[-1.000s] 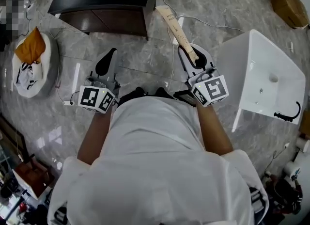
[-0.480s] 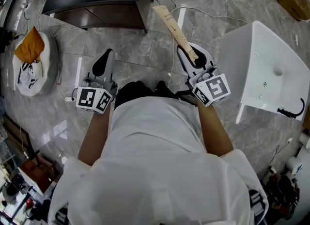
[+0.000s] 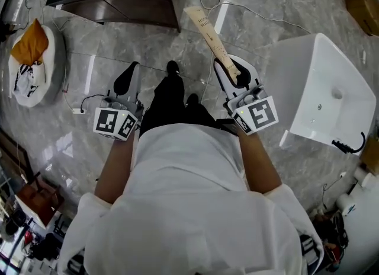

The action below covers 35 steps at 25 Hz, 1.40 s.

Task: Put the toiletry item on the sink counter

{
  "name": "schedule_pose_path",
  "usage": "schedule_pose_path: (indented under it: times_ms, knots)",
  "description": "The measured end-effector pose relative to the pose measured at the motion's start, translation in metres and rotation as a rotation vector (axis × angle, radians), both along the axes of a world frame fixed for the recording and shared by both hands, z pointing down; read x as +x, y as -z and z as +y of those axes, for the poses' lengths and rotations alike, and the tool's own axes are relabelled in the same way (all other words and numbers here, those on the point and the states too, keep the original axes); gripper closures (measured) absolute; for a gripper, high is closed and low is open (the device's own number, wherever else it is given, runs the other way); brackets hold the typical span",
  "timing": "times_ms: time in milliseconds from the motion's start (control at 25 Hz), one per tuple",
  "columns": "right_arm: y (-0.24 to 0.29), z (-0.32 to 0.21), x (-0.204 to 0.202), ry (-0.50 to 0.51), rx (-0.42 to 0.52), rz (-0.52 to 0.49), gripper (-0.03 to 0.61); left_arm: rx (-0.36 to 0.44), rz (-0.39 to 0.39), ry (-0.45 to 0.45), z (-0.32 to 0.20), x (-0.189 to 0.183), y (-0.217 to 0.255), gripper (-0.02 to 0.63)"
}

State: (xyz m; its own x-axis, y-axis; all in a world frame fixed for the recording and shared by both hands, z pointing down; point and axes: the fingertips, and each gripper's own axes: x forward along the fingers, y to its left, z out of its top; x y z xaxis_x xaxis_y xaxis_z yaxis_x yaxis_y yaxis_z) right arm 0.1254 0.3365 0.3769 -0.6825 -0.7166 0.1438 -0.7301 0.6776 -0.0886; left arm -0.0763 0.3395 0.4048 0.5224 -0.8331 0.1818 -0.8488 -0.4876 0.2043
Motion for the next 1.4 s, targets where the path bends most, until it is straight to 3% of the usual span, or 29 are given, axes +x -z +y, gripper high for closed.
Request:
schedule_pose_path:
  times_ms: [360, 640, 840, 1040, 1400]
  knots:
    - [0.005, -0.089, -0.025, 0.050, -0.024, 0.037, 0.497, 0.026, 0.049, 0.043, -0.092, -0.018, -0.008, 0.598]
    - [0.007, -0.164, -0.046, 0.013, -0.051, 0.057, 0.497, 0.107, -0.073, -0.088, -0.167, -0.021, 0.010, 0.598]
    - [0.013, -0.211, -0.065, -0.016, -0.047, 0.067, 0.498, 0.131, -0.022, -0.121, -0.214, -0.031, 0.022, 0.598]
    - [0.023, -0.240, -0.078, -0.046, -0.056, 0.007, 0.498, 0.129, 0.019, -0.121, -0.246, -0.045, 0.023, 0.598]
    - [0.031, -0.279, -0.075, -0.073, -0.032, -0.014, 0.497, 0.139, 0.036, -0.127, -0.280, -0.038, 0.025, 0.598]
